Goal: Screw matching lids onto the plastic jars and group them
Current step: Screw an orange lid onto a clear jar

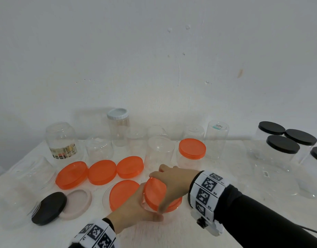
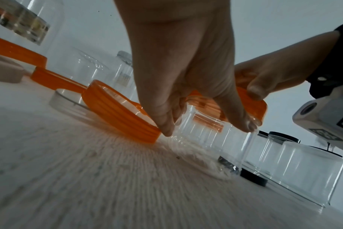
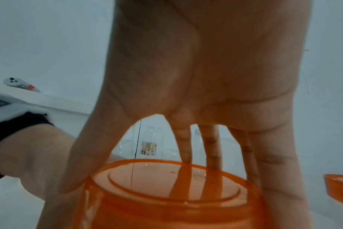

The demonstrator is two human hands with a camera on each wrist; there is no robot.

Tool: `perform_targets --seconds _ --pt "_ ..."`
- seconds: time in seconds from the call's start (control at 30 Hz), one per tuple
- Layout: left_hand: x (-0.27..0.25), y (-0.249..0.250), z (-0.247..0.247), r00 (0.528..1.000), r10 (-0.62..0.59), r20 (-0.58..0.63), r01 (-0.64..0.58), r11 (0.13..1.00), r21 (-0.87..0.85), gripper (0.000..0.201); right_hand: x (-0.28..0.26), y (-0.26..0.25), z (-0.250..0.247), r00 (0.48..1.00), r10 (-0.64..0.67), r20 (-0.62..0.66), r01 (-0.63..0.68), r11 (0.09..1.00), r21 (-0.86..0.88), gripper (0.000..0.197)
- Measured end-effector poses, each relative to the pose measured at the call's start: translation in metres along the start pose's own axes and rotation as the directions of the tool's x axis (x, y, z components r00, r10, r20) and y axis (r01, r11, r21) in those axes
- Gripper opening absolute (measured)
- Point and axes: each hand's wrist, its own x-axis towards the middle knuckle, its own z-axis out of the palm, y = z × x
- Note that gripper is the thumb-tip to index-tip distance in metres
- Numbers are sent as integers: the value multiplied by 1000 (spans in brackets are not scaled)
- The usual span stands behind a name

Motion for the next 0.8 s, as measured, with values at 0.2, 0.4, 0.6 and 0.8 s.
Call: perform_targets --seconds 0.2,0.4,0.6,0.8 --pt "-2 -1 0 999 -8 40 9 999 -49 92 0 -3 2 999 43 -8 -43 999 -19 104" --pt "0 -3 2 998 0 69 2 1000 -24 103 -3 -2 8 998 37 -43 -36 999 23 99" --pt "1 -3 6 999 32 -5 -32 998 58 103 -4 -1 9 998 4 -56 -1 999 51 98" --pt "2 -3 5 999 39 0 -39 997 62 93 -5 3 6 994 -103 -34 102 994 -34 102"
